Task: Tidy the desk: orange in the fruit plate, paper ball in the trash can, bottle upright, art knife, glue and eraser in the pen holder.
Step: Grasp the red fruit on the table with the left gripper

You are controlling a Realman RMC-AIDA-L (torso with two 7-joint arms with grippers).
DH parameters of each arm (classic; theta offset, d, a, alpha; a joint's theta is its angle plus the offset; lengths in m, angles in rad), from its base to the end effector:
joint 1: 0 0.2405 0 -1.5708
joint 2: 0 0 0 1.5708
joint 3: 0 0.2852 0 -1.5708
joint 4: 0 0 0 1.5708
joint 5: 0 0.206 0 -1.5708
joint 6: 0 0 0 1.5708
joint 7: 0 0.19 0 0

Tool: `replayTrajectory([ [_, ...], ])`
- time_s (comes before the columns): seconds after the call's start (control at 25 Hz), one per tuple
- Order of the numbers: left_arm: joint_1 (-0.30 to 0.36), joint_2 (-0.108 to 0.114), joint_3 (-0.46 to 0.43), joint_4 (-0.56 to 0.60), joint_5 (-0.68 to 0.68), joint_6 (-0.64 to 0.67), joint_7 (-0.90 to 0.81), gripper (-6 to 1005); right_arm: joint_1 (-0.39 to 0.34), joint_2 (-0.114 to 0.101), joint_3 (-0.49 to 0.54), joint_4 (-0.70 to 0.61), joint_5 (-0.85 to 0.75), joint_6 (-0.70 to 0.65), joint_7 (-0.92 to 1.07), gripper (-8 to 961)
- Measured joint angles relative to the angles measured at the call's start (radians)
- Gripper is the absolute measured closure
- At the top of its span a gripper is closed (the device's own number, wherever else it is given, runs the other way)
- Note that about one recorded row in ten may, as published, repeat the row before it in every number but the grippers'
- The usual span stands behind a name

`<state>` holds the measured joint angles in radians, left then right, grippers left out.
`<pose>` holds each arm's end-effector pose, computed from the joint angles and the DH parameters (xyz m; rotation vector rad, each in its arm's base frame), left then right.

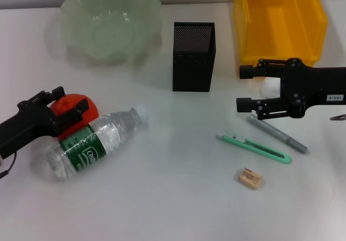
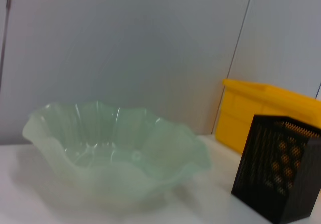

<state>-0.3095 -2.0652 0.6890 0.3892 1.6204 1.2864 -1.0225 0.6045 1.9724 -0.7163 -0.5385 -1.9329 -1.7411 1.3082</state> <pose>-0.3620 0.3234 -0.0511 -2.2126 -0.7981 -0.7129 0.2385 0.3510 -0.0261 -2.8811 0.4433 0.8489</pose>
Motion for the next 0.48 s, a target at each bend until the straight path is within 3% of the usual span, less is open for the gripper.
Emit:
replayTrajectory([
  [0.48,0.000,0.002,0.004,-0.003,0.013,-0.030,0.000,238,-0.008,0.003,0.003,0.000,0.000,0.000,0.000,155],
])
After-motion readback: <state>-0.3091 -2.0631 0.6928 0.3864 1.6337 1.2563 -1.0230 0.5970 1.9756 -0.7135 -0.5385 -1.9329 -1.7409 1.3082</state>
